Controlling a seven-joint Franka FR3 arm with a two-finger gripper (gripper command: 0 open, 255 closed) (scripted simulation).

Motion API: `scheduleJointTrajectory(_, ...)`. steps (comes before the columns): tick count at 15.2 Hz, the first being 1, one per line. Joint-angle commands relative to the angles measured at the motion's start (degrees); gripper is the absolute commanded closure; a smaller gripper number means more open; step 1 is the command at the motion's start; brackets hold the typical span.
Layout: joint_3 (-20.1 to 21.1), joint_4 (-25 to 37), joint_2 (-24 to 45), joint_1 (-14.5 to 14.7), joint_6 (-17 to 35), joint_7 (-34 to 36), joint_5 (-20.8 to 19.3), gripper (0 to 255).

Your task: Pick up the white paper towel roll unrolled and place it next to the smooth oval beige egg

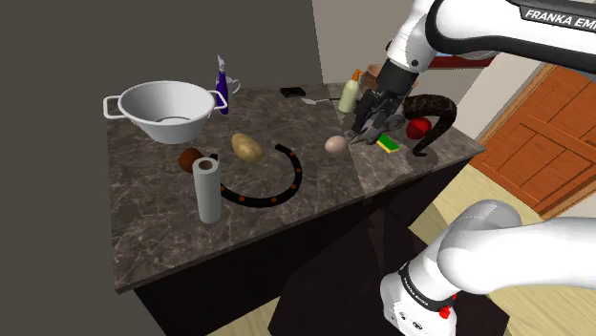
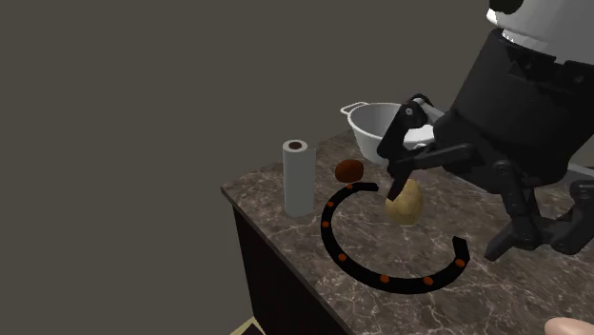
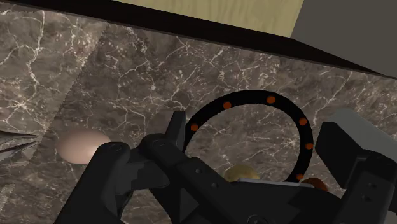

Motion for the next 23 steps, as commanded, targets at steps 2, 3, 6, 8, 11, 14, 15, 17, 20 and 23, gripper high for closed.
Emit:
scheduleJointTrajectory(2, 1.4, 0.2, 1.0, 0.4, 0.9, 1.6, 0.6, 0)
scheduleJointTrajectory(3, 2.7, 0.5, 2.0, 0.8, 1.8, 3.1, 1.1, 0)
scheduleJointTrajectory(6, 6.6, 1.8, 5.7, 1.9, 4.6, 7.8, 2.5, 0)
scheduleJointTrajectory(8, 9.2, 3.1, 8.5, 2.5, 6.3, 10.9, 3.1, 0)
scheduleJointTrajectory(11, 12.9, 5.6, 13.2, 3.1, 8.8, 15.7, 3.4, 0)
scheduleJointTrajectory(14, 16.5, 8.9, 18.5, 3.5, 10.9, 20.5, 3.0, 0)
scheduleJointTrajectory(15, 17.6, 10.1, 20.3, 3.6, 11.5, 22.2, 2.7, 0)
scheduleJointTrajectory(17, 19.9, 12.9, 24.2, 3.7, 12.7, 25.6, 1.7, 0)
scheduleJointTrajectory(20, 23.0, 17.6, 30.5, 4.0, 13.9, 31.0, -0.5, 0)
scheduleJointTrajectory(23, 25.7, 23.1, 37.3, 4.5, 14.4, 36.6, -3.7, 0)
